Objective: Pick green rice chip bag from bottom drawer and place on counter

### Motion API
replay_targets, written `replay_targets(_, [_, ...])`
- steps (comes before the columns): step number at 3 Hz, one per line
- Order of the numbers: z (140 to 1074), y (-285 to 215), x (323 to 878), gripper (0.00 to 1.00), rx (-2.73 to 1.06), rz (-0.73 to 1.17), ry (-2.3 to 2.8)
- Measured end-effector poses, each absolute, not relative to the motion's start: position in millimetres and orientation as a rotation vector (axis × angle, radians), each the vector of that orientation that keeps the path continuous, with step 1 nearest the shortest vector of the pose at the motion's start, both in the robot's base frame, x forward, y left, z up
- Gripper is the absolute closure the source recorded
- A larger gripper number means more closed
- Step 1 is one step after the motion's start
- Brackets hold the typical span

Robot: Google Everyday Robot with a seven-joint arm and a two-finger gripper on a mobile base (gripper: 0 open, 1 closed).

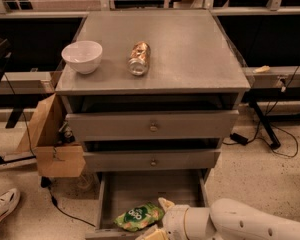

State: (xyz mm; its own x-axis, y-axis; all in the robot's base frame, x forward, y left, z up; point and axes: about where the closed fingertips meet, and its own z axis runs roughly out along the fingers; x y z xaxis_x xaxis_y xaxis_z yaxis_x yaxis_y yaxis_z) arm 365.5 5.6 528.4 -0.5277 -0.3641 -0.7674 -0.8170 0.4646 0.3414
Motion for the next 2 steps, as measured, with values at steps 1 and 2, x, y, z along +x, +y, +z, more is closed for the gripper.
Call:
replay_targets(1, [528.4, 5.6, 365.5, 0.0, -0.978, 0.951, 2.099])
replay_targets(2, [524.0, 8.3, 366.8, 0.0, -0.993, 0.954, 2.079])
